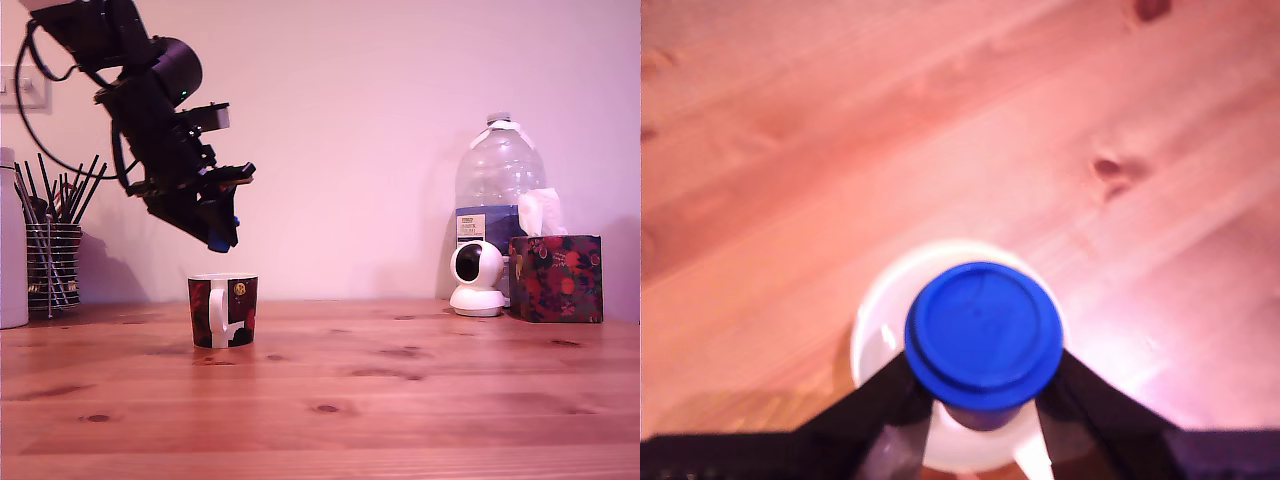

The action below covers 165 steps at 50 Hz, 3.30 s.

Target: Pick up the coffee capsules from the table one by one and drop them inside the nearest coffee cup

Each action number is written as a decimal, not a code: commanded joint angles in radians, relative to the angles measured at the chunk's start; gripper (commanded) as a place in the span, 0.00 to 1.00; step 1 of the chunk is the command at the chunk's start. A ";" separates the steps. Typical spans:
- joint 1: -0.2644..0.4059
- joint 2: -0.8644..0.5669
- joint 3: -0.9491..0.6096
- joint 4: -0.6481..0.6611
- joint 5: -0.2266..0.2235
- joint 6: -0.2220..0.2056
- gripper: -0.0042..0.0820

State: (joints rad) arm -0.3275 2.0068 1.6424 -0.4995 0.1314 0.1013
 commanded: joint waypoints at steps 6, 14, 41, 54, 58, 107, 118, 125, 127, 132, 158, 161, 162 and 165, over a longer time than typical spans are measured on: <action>-0.005 0.091 0.052 -0.065 -0.011 0.008 0.22; -0.005 0.101 0.057 -0.074 -0.017 0.012 0.22; -0.009 0.101 0.057 -0.084 -0.017 0.031 0.22; -0.009 0.101 0.057 -0.076 -0.018 0.031 0.22; -0.009 0.101 0.057 -0.071 -0.018 0.031 0.22; -0.010 0.001 0.060 0.013 -0.005 0.059 0.09; -0.005 -0.102 0.004 0.063 0.027 0.032 0.02; -0.005 -0.203 -0.112 0.135 0.026 0.018 0.02; -0.005 -0.233 -0.147 0.151 0.026 0.008 0.02; 0.000 -0.314 -0.251 0.208 0.025 -0.004 0.02; 0.038 -0.751 -0.748 0.354 -0.048 -0.106 0.02; 0.038 -0.798 -0.796 0.360 -0.064 -0.113 0.02; 0.038 -0.811 -0.809 0.361 -0.071 -0.119 0.02; 0.040 -0.858 -0.855 0.367 -0.081 -0.129 0.02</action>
State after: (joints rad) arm -0.2874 1.1687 0.8413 -0.1429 0.0578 -0.0147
